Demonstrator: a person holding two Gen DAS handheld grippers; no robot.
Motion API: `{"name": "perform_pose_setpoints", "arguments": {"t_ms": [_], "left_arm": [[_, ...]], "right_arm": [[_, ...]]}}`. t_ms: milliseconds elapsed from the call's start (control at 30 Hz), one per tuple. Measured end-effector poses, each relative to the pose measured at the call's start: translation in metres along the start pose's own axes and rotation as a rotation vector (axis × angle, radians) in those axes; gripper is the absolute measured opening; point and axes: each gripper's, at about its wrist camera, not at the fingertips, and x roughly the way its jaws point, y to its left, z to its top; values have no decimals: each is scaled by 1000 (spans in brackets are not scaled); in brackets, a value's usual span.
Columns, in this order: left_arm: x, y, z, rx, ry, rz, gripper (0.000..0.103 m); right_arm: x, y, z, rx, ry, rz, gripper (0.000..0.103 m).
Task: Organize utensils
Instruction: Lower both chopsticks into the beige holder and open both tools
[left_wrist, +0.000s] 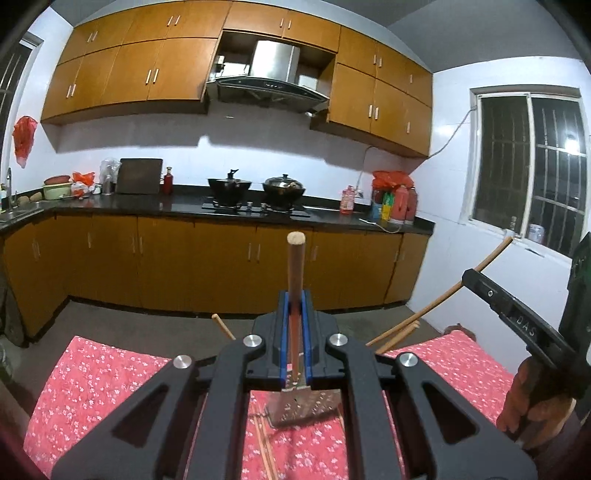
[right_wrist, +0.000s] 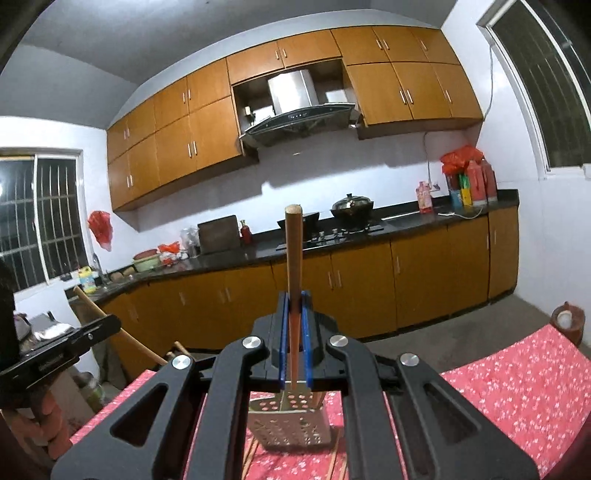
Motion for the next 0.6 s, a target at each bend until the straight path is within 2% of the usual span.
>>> {"name": "perform_pose_setpoints", "arguments": {"t_ms": [233,467,600], "left_arm": [[31,8,-6,-65,-7,14,8],[61,5,-23,-50,78,10,8],[65,11,-31,-67,101,5,15]], "right_arm": [[36,6,-23,-12,97,-11,7],[49,11,-39,-30,177,-18,8],[45,11,-41,-32,183,-21,10]]}}
